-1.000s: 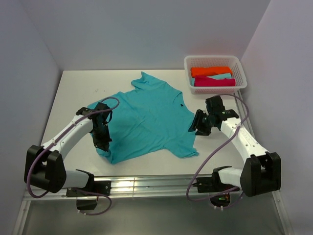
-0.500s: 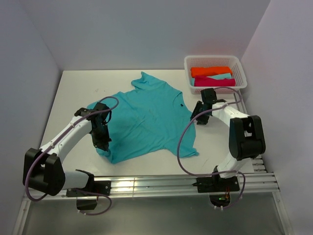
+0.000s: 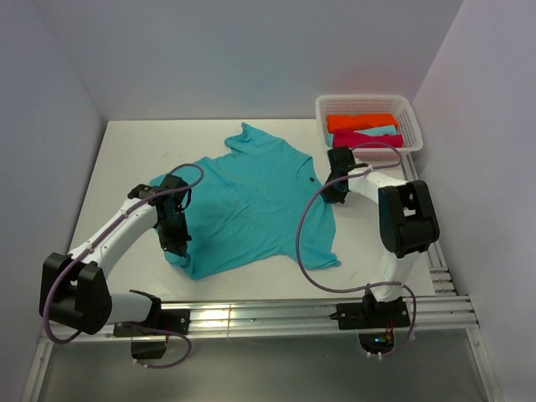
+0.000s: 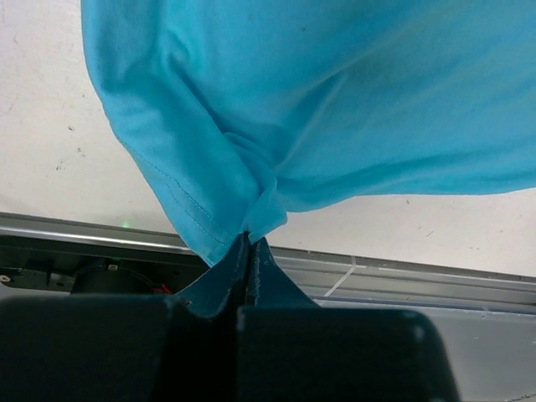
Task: Roll the t-shirts
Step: Flatten the tshirt
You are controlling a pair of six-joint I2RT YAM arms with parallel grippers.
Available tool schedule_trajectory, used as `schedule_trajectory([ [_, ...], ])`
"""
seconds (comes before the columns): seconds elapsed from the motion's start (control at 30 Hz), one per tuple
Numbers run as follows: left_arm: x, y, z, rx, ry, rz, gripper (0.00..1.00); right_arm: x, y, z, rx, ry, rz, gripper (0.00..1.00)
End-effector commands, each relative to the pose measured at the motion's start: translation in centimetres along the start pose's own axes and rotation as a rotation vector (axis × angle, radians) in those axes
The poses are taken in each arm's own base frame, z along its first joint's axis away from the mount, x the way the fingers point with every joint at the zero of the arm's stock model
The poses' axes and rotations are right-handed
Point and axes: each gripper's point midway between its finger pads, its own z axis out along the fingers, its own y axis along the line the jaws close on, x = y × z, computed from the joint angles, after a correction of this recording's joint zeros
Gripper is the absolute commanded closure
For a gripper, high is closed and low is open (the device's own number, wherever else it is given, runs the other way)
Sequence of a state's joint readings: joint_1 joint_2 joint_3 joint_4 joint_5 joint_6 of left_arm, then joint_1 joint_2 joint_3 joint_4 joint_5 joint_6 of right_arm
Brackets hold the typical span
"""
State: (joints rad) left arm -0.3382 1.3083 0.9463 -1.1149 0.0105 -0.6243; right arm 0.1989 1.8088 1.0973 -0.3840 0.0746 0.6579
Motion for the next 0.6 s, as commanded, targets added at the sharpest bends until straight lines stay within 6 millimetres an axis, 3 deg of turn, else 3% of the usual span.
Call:
schedule_trajectory([
  [0.0,-0.9,-0.6,0.3,0.013,-0.020,0.010,1.00,-1.6,-2.2,0.1,0.077,-0.038,0.086,1.00],
  [0.2,-1.2,-1.2,1.0,0.033,-0.010,0.032,1.00,-3.6,-6.1,-0.5,0.133,-0.048,0.168,1.00],
  [0.3,-0.6,-2.1,1.4,0.092,0.017,0.046,1.00,-4.5,-6.4,-0.2,0.123,-0.029,0.155,1.00],
  [0.37,0.1,-2.1,1.9,0.102,0.037,0.047,1.00,-4.9,-6.0,0.2,0.112,0.000,0.121,0.87],
  [0.5,1.6,-1.8,2.5,0.089,0.069,0.074,1.00,-5.0,-5.3,-0.3,0.076,0.019,0.097,0.53],
  [0.57,2.0,-1.8,2.7,0.086,0.077,0.075,1.00,-4.6,-4.9,-1.6,0.049,0.035,0.088,0.45],
])
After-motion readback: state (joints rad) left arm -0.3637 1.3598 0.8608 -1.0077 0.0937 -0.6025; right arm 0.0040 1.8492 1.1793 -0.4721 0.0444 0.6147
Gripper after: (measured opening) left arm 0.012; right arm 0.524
